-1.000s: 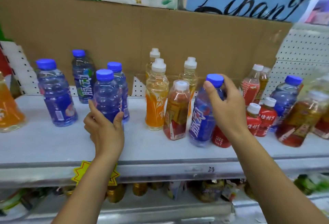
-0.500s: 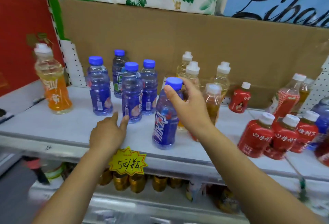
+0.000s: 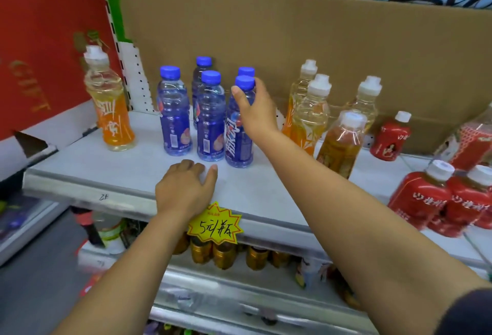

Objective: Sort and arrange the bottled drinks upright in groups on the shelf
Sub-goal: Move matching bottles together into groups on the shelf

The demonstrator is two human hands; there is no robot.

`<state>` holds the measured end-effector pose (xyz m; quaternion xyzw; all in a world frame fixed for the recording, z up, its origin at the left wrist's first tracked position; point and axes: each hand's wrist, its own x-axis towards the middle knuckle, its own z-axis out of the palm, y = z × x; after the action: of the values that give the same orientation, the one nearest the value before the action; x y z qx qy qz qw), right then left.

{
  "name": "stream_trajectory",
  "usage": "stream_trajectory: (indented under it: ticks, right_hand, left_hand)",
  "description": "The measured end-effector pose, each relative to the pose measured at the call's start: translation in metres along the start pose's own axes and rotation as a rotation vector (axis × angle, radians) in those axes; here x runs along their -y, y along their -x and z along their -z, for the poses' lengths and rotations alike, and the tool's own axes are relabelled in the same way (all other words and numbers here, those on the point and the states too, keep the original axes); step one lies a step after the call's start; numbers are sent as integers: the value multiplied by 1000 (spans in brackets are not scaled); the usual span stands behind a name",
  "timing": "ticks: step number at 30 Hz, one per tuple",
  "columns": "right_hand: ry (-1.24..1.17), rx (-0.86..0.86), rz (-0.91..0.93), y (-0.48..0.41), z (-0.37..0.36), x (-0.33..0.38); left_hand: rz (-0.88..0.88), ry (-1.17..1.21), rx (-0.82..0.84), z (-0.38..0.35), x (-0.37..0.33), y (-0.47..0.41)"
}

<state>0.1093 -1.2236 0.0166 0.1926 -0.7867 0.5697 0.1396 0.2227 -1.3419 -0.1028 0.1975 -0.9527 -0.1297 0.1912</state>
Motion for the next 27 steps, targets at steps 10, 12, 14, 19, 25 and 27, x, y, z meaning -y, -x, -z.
stream_trajectory:
  ticks: [10,12,14,19,25,27]
  right_hand:
    - [249,42,268,92,131,10]
    - [354,-82,353,110,185,1]
    - [496,-221,371,120,240,-14]
    - [723,-452,190,121,374,-60]
    - [978,-376,-147,78,477,-85]
    - [1067,-257,-245,61,488,-86]
  left_hand:
    - [-401,209,-275,21,-81,35]
    - [-554,337,-315,19,-123,53]
    - [-707,449,-340,11,-166,71]
    - [-853,665,-210,-16,-269,105]
    - [-609,784,57,-55,-348,110]
    - [-563,852,61,-60,-358,107]
